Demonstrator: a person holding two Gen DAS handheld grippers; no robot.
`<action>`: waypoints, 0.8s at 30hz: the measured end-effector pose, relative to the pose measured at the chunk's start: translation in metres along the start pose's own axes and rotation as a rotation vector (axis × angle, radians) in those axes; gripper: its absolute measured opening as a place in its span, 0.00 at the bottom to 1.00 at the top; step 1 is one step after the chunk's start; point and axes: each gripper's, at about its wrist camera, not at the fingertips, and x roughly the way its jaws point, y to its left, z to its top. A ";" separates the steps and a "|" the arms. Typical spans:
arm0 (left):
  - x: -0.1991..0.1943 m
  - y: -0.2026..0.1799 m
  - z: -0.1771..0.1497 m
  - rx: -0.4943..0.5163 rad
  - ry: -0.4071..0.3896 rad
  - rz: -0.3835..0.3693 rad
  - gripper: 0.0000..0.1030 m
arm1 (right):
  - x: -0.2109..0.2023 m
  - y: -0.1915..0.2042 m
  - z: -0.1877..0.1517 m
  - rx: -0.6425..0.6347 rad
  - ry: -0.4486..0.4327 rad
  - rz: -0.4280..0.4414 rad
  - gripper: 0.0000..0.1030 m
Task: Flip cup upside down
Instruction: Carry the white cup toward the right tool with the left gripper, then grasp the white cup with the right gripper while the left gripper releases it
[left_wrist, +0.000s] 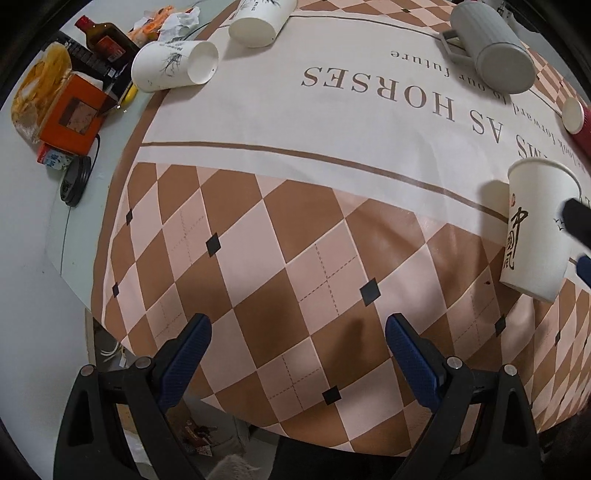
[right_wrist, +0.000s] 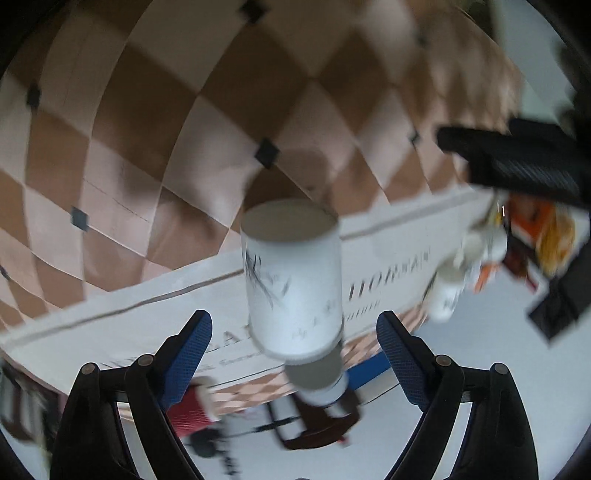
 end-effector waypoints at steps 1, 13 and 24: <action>0.000 0.001 0.000 -0.002 0.000 0.000 0.94 | 0.008 0.001 0.002 -0.037 0.007 -0.004 0.79; -0.009 0.029 0.015 -0.040 -0.066 0.013 0.93 | 0.030 -0.065 -0.002 0.277 0.036 0.262 0.59; -0.027 0.033 0.046 -0.040 -0.155 0.014 0.93 | 0.116 -0.120 -0.113 1.234 0.159 1.018 0.59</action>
